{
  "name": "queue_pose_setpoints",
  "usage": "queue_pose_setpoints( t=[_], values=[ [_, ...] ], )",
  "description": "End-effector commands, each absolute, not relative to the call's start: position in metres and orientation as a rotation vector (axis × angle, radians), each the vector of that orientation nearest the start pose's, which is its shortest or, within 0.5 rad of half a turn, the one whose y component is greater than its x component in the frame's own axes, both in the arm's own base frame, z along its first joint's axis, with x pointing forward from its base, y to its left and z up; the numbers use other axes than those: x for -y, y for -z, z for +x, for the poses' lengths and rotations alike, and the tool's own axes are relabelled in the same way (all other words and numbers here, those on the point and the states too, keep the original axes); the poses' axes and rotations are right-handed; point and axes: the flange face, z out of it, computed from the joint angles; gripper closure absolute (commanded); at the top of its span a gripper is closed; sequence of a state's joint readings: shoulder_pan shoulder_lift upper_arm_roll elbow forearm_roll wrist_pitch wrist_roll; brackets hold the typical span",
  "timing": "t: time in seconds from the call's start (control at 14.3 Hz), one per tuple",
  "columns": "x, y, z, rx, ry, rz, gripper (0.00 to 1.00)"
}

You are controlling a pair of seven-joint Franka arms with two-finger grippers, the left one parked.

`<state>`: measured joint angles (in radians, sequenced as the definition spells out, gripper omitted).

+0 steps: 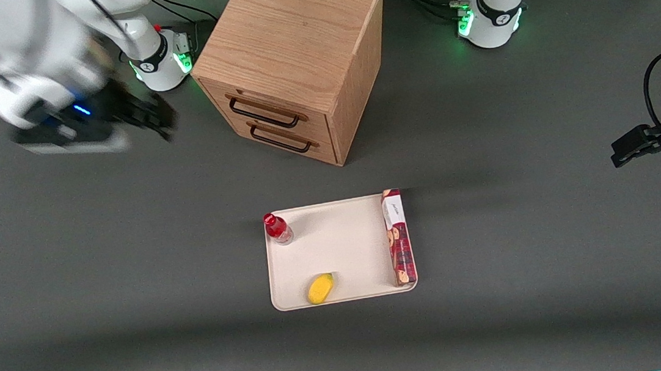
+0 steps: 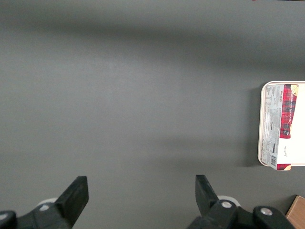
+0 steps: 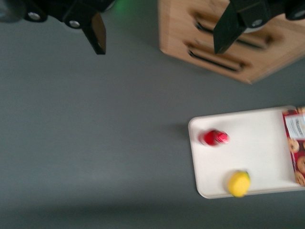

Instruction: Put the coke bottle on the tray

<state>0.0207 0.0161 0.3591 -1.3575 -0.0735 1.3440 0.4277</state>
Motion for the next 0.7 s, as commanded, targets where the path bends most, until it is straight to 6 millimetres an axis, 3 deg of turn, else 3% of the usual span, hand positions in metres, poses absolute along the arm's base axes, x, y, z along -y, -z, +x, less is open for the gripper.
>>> queue_pose_setpoints(
  t=[0.0,0.14,0.21,0.63],
  values=[
    [-0.091,-0.682,0.458,-0.013,-0.069,-3.195,0.00],
    [-0.045,-0.652,0.444,-0.011,-0.045,-3.181,0.00],
    [-0.035,-0.639,0.440,-0.014,-0.022,-3.174,0.00],
    [-0.047,-0.652,0.461,-0.029,0.000,-3.113,0.00]
  ],
)
